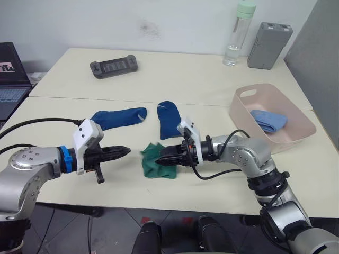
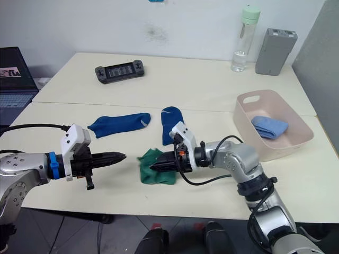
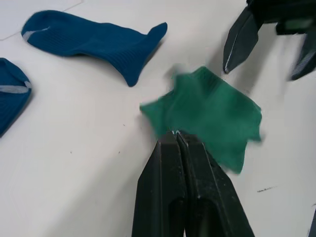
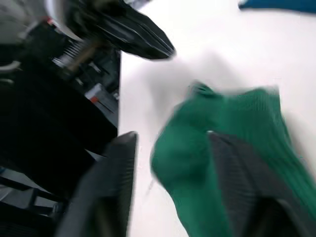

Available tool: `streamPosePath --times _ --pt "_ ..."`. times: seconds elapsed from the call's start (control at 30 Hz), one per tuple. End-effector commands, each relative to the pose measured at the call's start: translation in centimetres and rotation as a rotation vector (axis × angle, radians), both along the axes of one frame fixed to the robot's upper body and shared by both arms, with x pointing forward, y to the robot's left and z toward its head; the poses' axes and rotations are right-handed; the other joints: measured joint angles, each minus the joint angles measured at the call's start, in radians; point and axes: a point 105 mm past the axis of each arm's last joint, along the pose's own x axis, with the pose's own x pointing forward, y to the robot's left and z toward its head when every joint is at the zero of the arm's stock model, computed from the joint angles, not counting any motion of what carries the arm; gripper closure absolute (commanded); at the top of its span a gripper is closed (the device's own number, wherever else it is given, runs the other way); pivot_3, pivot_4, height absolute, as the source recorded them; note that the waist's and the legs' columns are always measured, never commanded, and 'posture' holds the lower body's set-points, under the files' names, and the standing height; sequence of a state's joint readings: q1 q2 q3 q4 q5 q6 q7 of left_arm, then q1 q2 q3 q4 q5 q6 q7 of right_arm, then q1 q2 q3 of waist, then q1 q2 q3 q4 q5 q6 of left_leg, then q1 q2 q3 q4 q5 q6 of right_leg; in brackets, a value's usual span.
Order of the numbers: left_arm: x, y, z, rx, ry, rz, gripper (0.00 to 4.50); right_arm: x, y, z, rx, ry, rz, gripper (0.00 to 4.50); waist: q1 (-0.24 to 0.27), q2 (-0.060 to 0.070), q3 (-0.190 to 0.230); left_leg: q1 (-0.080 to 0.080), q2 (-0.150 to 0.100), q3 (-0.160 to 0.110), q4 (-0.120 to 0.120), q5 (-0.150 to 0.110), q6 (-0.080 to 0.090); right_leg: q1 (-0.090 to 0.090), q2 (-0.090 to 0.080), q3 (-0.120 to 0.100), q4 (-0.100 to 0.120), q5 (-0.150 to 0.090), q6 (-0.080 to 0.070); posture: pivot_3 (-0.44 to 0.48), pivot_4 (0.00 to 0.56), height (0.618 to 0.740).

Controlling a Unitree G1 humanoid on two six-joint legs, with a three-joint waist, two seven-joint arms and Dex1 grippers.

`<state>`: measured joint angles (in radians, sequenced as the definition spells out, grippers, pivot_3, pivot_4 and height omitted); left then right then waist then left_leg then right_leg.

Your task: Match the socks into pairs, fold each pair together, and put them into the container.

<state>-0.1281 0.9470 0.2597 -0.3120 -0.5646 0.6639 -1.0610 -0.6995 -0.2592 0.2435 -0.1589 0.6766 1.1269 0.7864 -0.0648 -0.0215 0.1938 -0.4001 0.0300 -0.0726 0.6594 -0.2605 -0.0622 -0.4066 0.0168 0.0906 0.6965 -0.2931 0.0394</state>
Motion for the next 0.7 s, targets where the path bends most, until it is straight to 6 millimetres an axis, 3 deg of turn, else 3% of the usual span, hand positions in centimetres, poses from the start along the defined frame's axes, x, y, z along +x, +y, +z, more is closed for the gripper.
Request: streamPosePath --times 0.03,0.1,0.17,0.3,0.57,0.7 --pt "0.1 -0.4 0.9 0.025 -0.038 -0.039 4.50 -0.5 -0.1 2.8 0.067 -0.052 0.030 0.52 0.000 0.000 0.000 0.000 0.000 0.000 0.000 0.000 0.000 0.000 0.000 0.000 0.000 0.000 0.000 0.000 0.150 0.740" --pt "0.0 -1.0 1.0 0.020 -0.041 -0.069 4.50 -0.1 -0.9 3.0 0.060 -0.070 0.006 0.04 0.000 0.000 0.000 0.000 0.000 0.000 0.000 0.000 0.000 0.000 0.000 0.000 0.000 0.000 0.000 0.000 0.150 0.740" --pt "0.0 -1.4 1.0 0.017 -0.041 -0.089 4.50 0.3 -1.6 2.9 0.044 -0.082 -0.016 0.04 0.001 0.000 0.000 0.000 0.000 0.000 0.000 0.000 0.000 0.000 0.000 0.000 0.000 0.000 0.000 0.000 0.150 0.740" --pt "-0.3 -2.8 0.4 0.009 -0.023 -0.151 4.50 2.0 -3.8 0.7 -0.077 -0.107 -0.135 0.04 0.004 0.000 0.000 0.000 -0.001 0.001 0.000 0.000 0.000 0.000 0.000 0.000 -0.001 0.000 0.000 0.000 0.150 0.740" --pt "1.7 -3.8 -5.1 0.061 0.022 -0.114 4.50 2.0 -4.2 -1.1 -0.131 -0.014 -0.192 0.04 -0.005 0.000 0.000 0.000 0.000 0.001 -0.001 0.000 0.000 0.000 0.000 0.002 0.000 0.000 0.000 0.000 0.150 0.740" --pt "1.7 -3.3 -8.0 0.142 0.052 -0.114 4.50 1.6 -4.3 -1.9 -0.150 0.049 -0.197 0.04 -0.004 0.000 0.000 0.000 0.000 0.001 -0.001 0.000 0.000 0.000 0.000 0.002 -0.001 0.000 0.000 0.000 0.150 0.740"
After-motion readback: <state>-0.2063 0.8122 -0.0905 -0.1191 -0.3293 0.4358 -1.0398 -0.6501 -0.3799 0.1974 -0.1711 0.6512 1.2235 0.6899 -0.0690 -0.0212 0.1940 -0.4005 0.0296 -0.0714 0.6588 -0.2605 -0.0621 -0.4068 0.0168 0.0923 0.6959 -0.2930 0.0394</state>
